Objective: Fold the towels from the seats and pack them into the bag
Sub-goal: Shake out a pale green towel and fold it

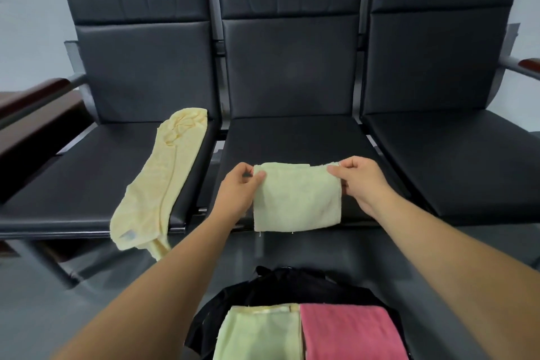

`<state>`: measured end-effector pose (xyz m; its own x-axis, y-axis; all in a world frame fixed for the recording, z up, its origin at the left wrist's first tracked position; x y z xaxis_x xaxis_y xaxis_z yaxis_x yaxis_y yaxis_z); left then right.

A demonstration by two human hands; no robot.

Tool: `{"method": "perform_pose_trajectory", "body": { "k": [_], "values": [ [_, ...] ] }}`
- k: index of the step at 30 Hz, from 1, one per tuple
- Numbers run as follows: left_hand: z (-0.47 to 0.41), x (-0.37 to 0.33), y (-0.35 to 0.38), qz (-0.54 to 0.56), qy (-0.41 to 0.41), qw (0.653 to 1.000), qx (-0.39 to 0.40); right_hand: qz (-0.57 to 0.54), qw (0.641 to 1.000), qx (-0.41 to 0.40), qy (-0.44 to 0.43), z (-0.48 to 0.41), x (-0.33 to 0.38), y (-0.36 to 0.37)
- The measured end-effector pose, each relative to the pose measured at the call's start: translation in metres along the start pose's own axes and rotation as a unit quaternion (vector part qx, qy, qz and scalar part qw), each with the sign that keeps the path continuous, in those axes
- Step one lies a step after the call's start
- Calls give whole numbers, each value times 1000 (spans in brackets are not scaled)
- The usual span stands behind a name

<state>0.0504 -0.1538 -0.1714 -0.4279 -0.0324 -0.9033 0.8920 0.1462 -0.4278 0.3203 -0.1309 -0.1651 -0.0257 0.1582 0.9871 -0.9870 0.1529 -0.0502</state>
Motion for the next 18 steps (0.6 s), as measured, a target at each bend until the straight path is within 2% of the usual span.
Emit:
{"method": "perform_pose_trajectory", "body": {
  "k": [7,11,14,18],
  "values": [
    [-81,17,23,43,-79,995,-35,20,997,-66,31,-73,-15,13],
    [-119,34,37,70,-120,989,-55,72,993,-93,8,-108,-21,25],
    [-137,44,43,-24,-119,990,-66,155,983,-94,-10,-123,-26,34],
    [-144,47,46,-167,-140,976,-19,256,961,-82,62,-137,-23,40]
  ]
}}
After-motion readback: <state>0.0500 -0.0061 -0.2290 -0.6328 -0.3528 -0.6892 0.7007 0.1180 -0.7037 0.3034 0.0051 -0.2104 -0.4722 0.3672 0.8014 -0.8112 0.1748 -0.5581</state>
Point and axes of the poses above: each hand's wrist, its own z-axis away from the middle knuckle, its own y-axis out of the palm, x = y × z, the point moved 6 cm from there along -z, towards the middle knuckle, and after that the axes turned 5 degrees about -z, right-handed, at the moved point
